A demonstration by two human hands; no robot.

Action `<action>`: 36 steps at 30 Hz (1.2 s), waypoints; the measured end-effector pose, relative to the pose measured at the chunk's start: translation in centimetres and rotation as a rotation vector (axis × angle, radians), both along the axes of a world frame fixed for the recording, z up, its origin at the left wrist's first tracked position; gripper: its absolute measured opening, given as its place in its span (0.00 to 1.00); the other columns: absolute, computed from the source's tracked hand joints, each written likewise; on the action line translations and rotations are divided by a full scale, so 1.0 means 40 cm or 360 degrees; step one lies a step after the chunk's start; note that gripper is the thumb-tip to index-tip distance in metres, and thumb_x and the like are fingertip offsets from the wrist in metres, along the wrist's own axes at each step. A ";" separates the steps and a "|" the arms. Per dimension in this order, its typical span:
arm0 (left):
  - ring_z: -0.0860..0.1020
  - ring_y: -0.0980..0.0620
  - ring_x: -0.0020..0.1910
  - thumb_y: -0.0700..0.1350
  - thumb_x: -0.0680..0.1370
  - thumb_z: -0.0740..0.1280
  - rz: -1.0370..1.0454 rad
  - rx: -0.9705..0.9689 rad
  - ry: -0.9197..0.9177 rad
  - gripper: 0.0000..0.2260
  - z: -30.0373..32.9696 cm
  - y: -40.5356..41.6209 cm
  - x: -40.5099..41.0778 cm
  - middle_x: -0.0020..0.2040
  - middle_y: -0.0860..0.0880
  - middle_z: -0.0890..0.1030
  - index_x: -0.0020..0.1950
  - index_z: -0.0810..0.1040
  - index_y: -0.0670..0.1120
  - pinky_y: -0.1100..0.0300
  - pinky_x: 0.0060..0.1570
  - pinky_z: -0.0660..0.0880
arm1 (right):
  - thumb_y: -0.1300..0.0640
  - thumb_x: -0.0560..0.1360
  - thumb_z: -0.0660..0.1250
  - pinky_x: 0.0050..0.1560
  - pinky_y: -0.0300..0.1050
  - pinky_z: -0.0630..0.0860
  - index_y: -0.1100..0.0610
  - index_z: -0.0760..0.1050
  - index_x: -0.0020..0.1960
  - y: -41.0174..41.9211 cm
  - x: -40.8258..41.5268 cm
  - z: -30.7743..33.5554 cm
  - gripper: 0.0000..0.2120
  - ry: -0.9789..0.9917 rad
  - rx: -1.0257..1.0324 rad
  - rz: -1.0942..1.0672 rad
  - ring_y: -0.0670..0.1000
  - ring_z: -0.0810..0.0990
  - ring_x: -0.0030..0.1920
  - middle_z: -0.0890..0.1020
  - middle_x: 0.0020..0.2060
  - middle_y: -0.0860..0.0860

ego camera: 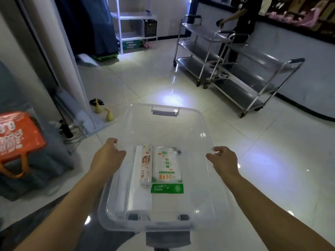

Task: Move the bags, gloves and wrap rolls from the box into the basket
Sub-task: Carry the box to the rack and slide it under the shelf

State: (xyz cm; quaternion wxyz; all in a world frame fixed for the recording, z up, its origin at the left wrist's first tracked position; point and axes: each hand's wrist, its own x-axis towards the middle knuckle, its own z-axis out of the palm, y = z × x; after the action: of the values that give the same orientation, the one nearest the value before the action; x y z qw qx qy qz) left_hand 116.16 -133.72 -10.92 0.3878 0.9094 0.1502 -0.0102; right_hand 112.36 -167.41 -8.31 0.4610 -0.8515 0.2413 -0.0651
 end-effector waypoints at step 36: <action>0.73 0.53 0.32 0.42 0.73 0.67 0.0361 0.0048 0.0143 0.15 -0.020 -0.118 2.243 0.34 0.50 0.73 0.58 0.71 0.38 0.62 0.27 0.64 | 0.59 0.68 0.72 0.41 0.46 0.76 0.56 0.74 0.51 -0.109 2.495 -0.047 0.13 0.0021 -0.0029 0.0407 0.50 0.78 0.35 0.78 0.33 0.50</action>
State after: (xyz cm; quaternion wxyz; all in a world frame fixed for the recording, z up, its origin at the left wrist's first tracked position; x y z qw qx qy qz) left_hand 205.90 -138.44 -11.73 0.3657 0.8909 0.2694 -0.0048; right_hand 212.16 -171.78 -10.17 0.4562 -0.8798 0.1333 -0.0023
